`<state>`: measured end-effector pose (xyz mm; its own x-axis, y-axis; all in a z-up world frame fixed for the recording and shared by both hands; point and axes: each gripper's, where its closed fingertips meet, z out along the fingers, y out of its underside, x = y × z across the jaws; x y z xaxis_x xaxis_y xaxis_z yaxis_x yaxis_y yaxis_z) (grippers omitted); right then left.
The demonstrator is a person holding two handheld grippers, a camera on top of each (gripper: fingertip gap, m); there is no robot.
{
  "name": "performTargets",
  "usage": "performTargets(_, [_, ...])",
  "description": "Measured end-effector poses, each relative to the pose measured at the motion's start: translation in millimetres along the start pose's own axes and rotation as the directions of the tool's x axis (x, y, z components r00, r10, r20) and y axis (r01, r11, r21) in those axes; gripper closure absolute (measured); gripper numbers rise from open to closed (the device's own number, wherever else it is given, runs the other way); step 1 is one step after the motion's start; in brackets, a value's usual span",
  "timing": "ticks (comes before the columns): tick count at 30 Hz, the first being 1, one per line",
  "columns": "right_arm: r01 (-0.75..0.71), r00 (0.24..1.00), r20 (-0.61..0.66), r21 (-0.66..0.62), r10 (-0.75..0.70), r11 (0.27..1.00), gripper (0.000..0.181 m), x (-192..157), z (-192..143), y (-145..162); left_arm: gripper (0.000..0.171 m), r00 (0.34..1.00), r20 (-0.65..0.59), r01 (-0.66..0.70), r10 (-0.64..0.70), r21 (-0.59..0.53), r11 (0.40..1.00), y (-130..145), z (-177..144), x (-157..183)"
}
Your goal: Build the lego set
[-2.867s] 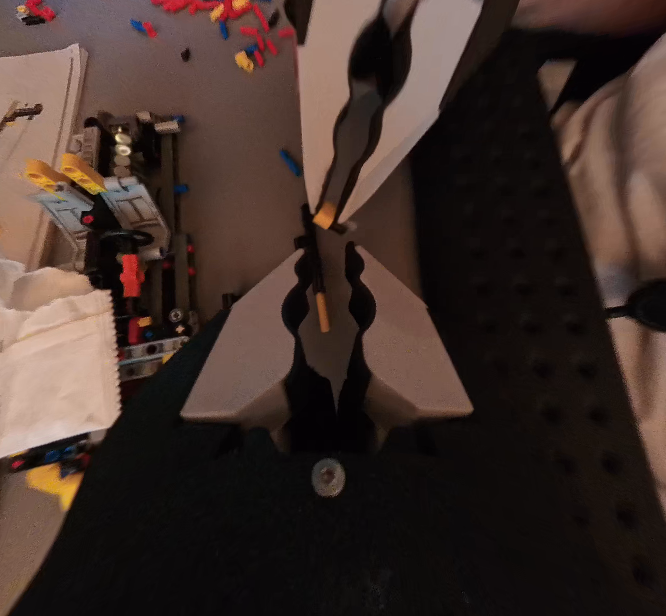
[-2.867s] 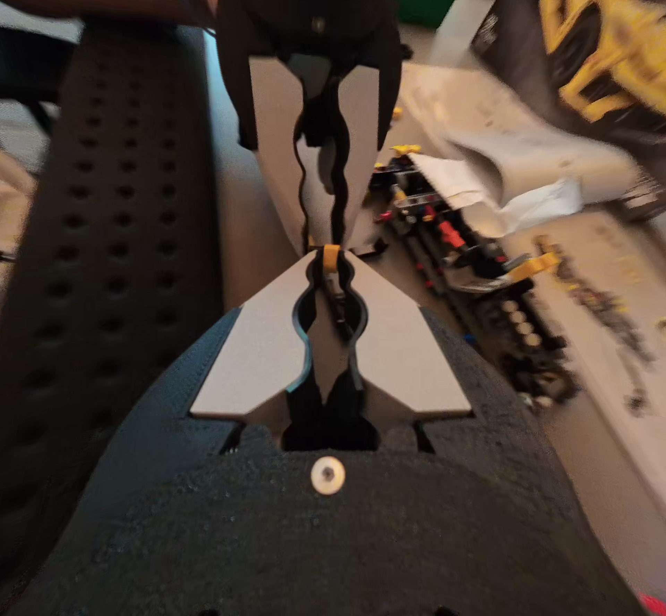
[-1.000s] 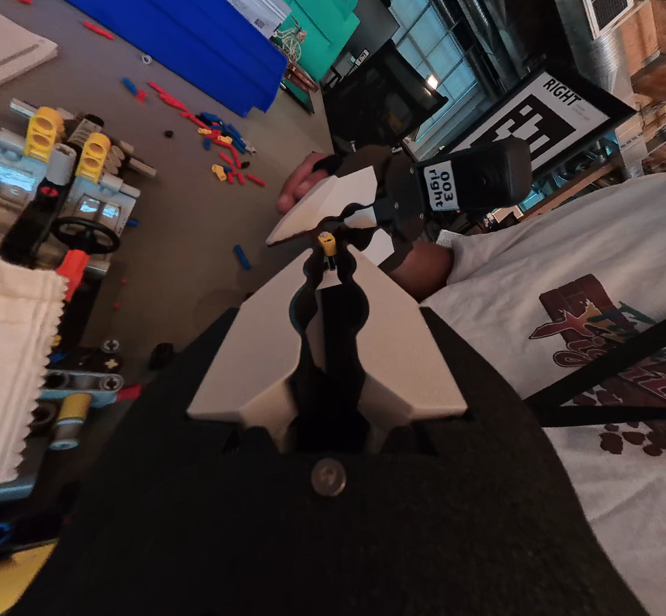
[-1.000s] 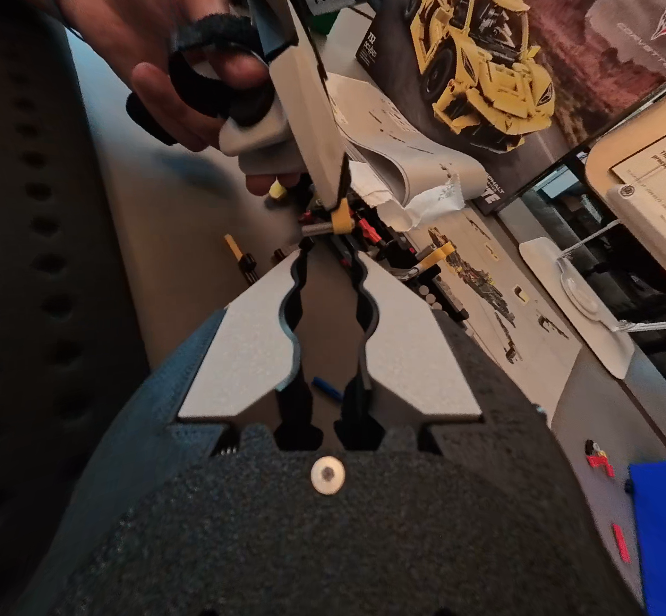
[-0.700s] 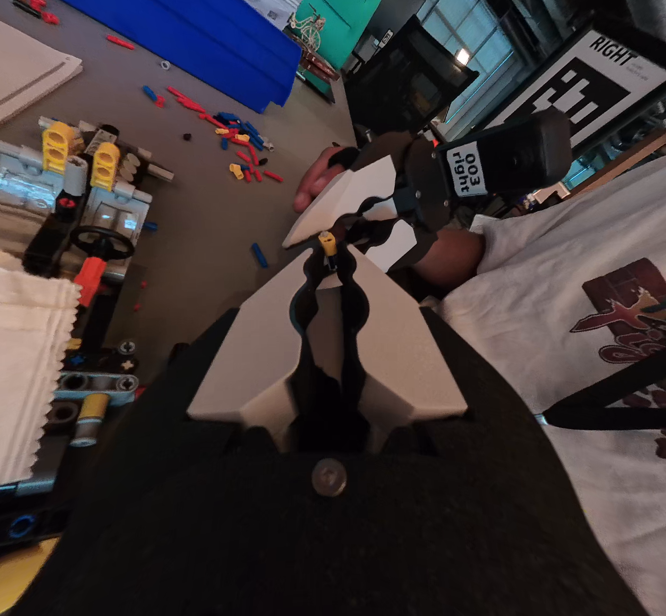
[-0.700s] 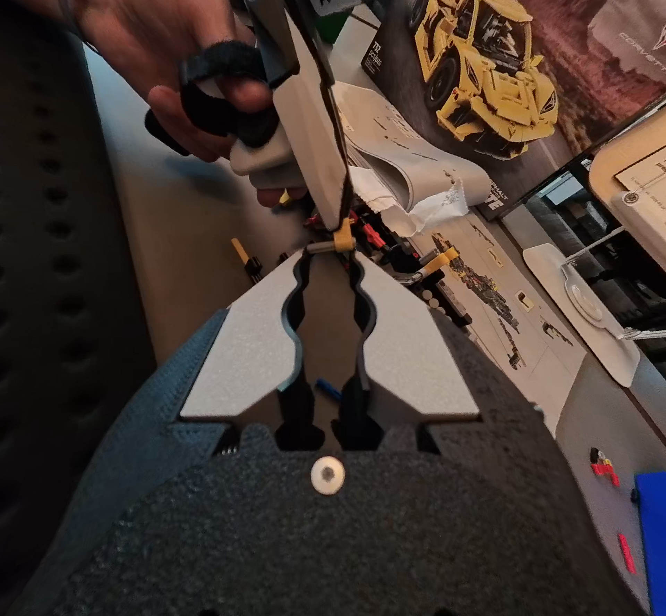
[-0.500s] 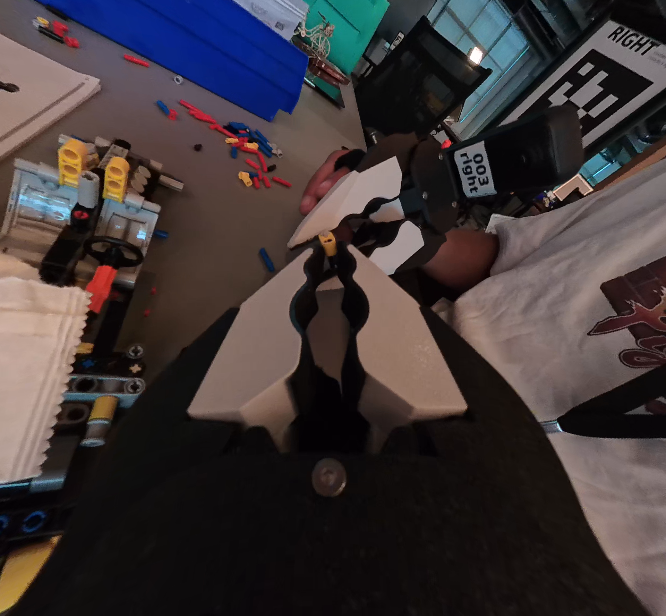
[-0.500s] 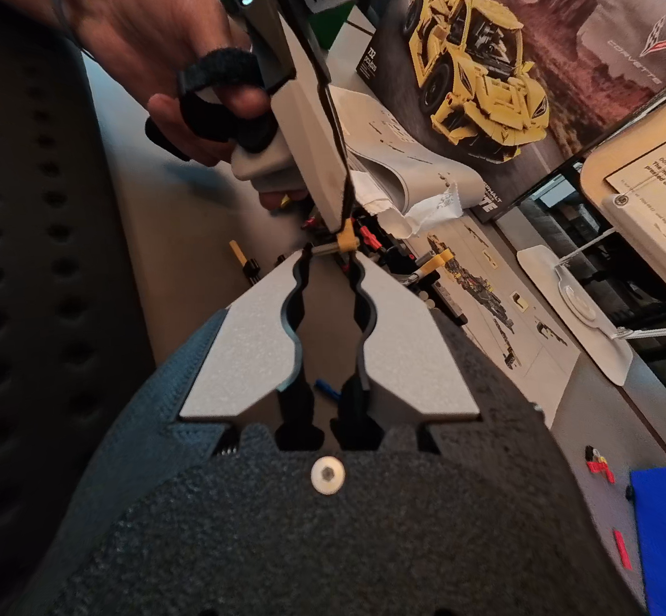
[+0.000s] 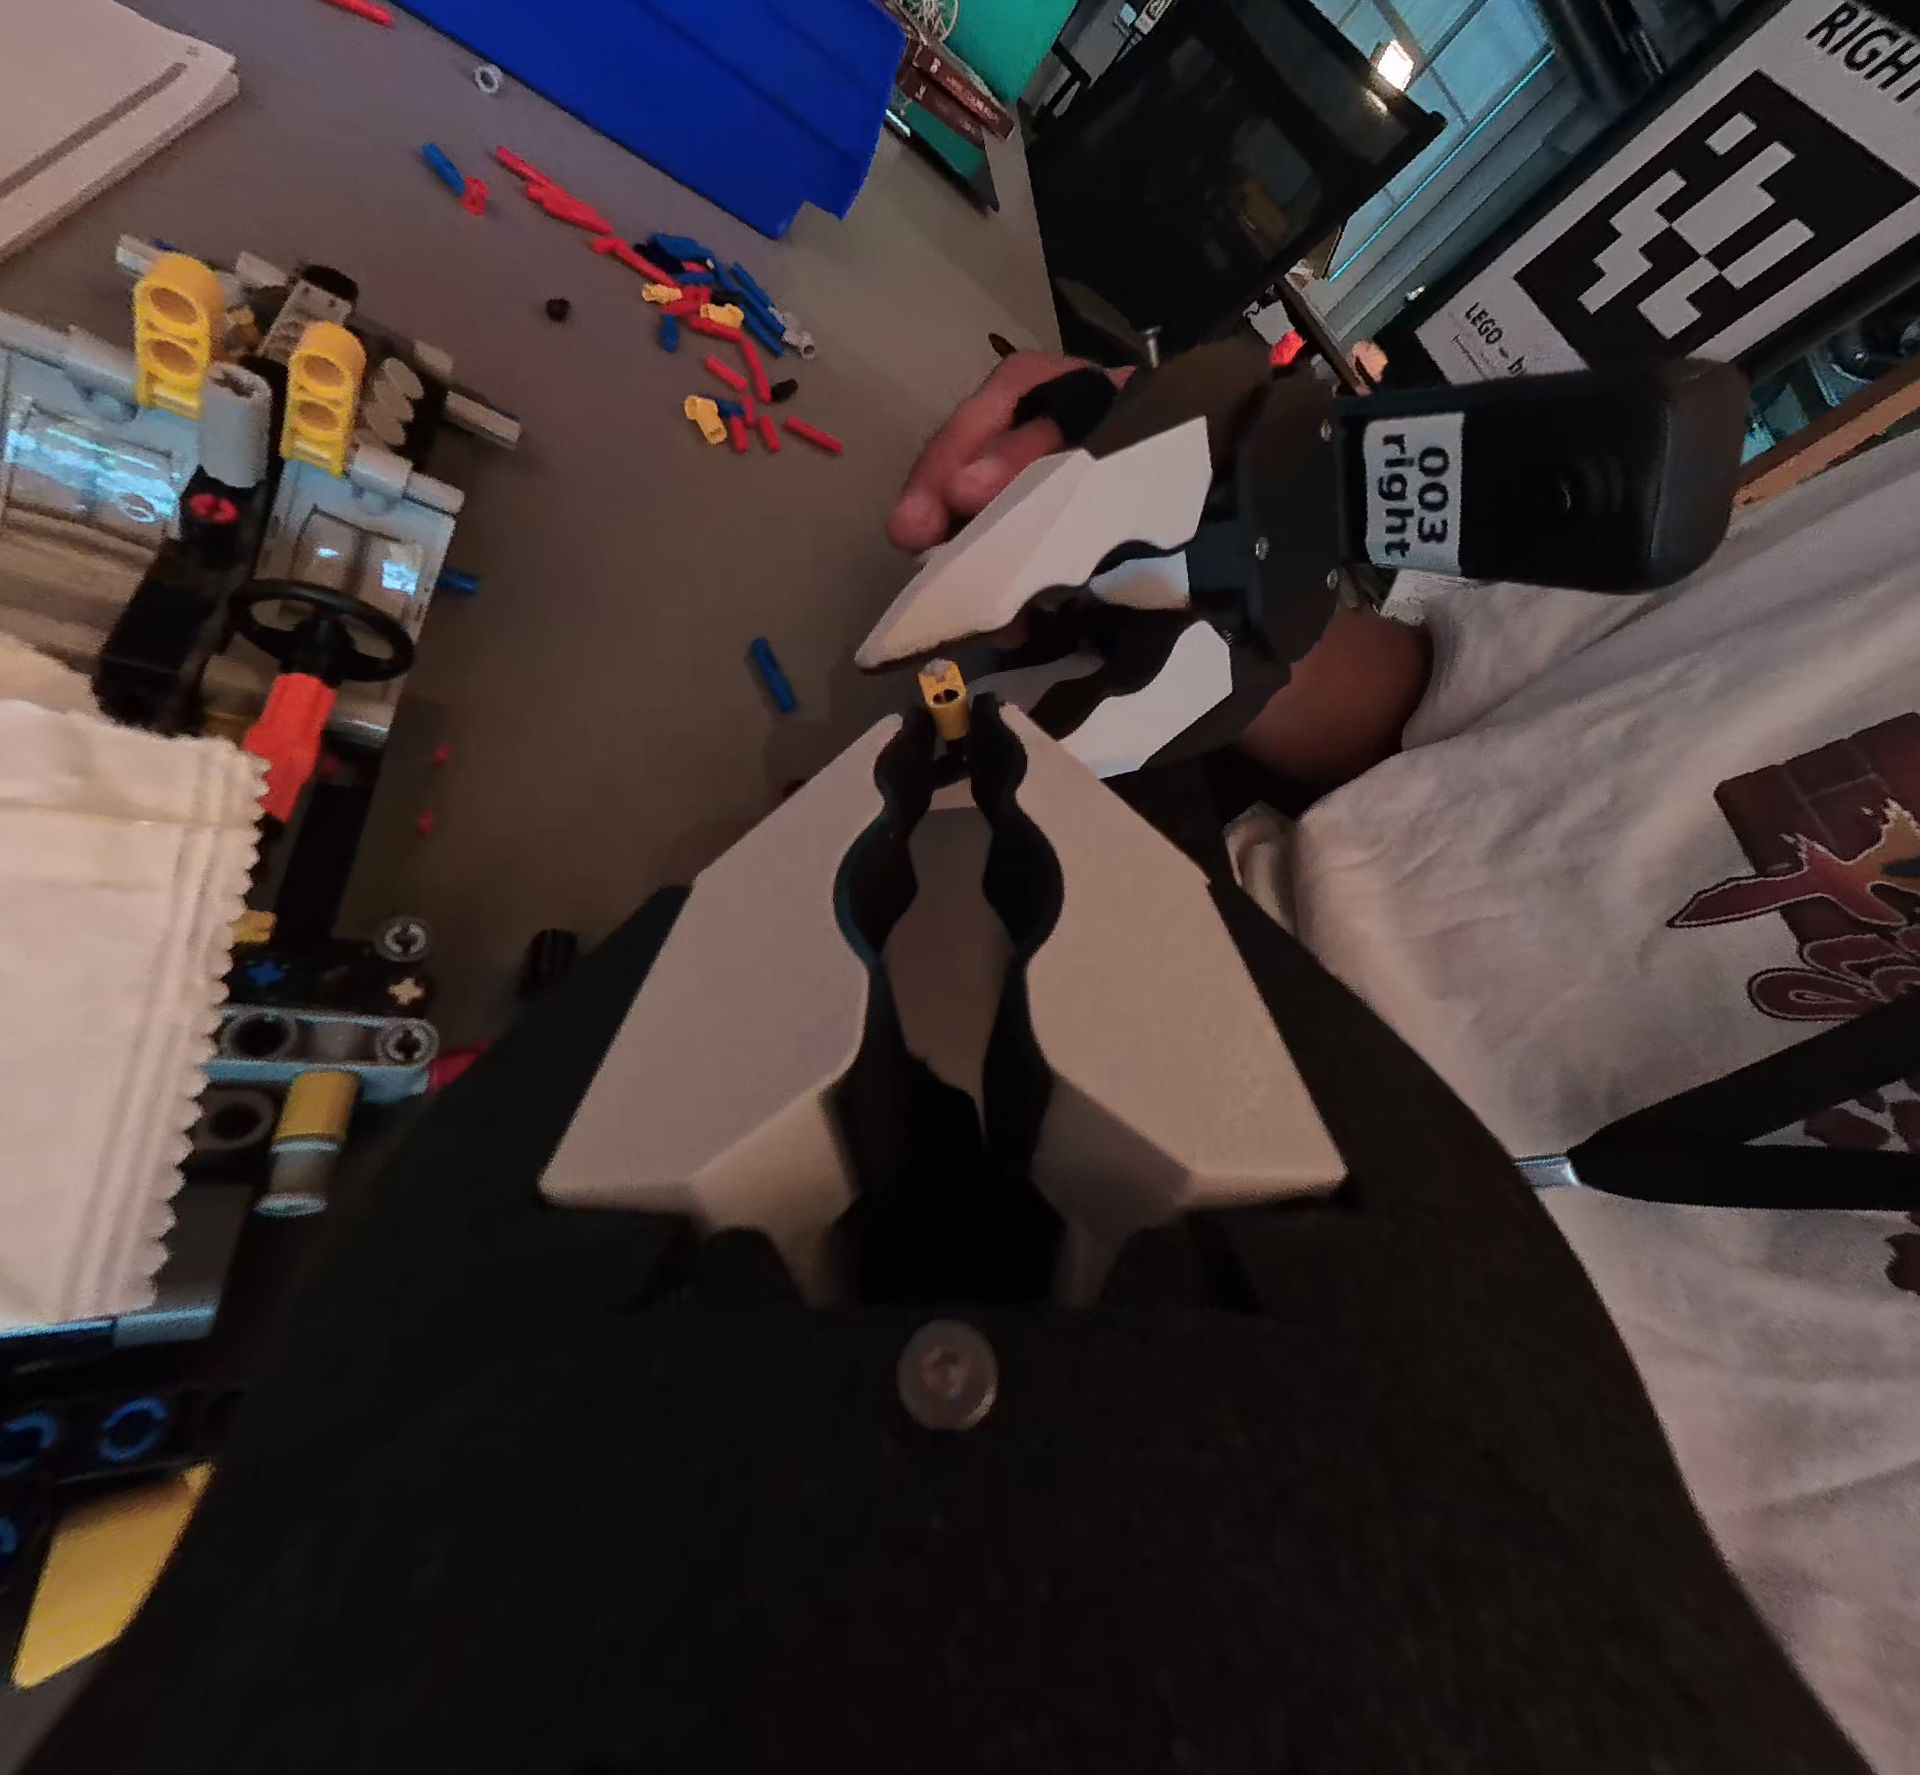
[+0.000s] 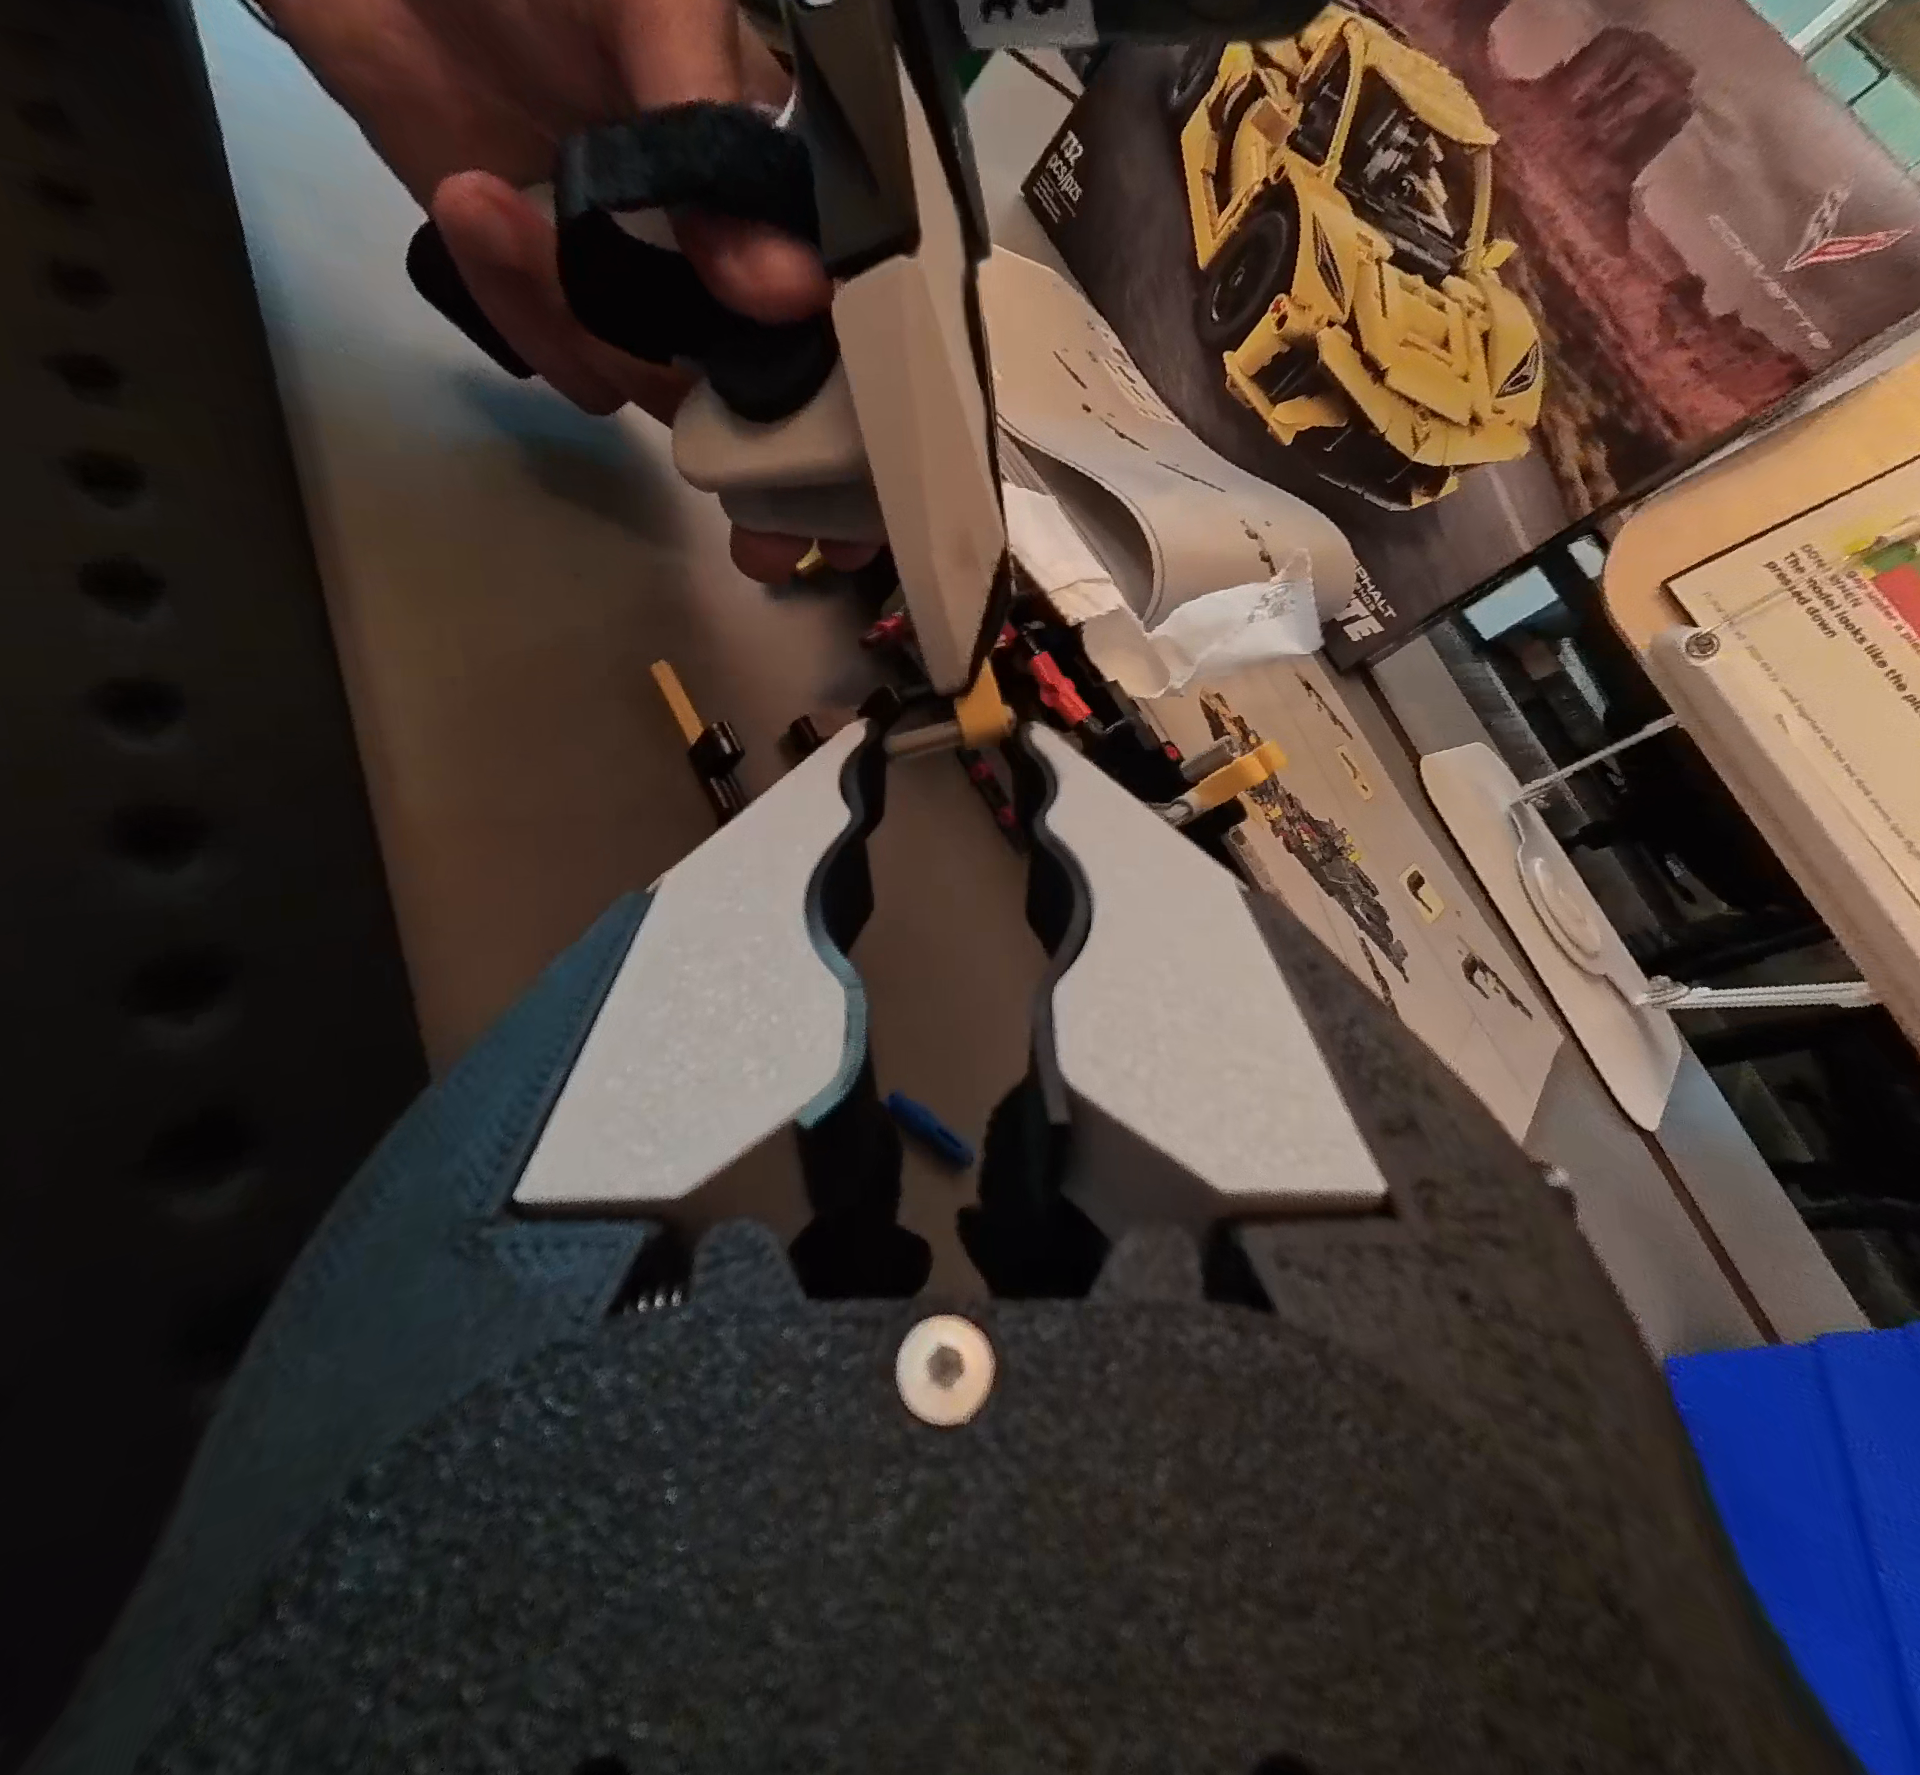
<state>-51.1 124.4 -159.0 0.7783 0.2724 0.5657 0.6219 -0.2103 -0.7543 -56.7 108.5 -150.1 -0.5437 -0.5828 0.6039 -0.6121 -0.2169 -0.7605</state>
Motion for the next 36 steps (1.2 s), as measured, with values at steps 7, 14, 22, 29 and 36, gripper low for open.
performTargets(7, [-0.013, 1.000, 0.022, -0.003, 0.013, 1.000, 0.158, -3, 1, 1, 0.167, 1.000, -0.008, 0.006, -0.006, -0.015, 1.000, 2, -1, 0])
performTargets(14, [-0.034, 0.999, 0.041, -0.015, 0.035, 0.999, 0.158, -5, 2, 3, 0.167, 1.000, 0.004, 0.000, 0.000, -0.028, 1.000, 4, -1, -2])
performTargets(22, [-0.055, 0.997, 0.050, -0.032, 0.057, 0.998, 0.159, -5, 3, 4, 0.167, 1.000, 0.013, -0.008, 0.008, -0.030, 1.000, 4, -1, -3])
performTargets(29, [-0.032, 0.998, 0.049, -0.058, 0.035, 0.998, 0.160, -6, 3, 7, 0.167, 0.999, 0.027, -0.017, 0.018, -0.041, 0.999, 6, 0, -4])
performTargets(36, [0.042, 0.999, 0.028, -0.095, -0.039, 0.995, 0.170, -6, 4, 12, 0.167, 0.994, 0.072, -0.071, 0.078, -0.093, 0.993, 14, 4, -7])
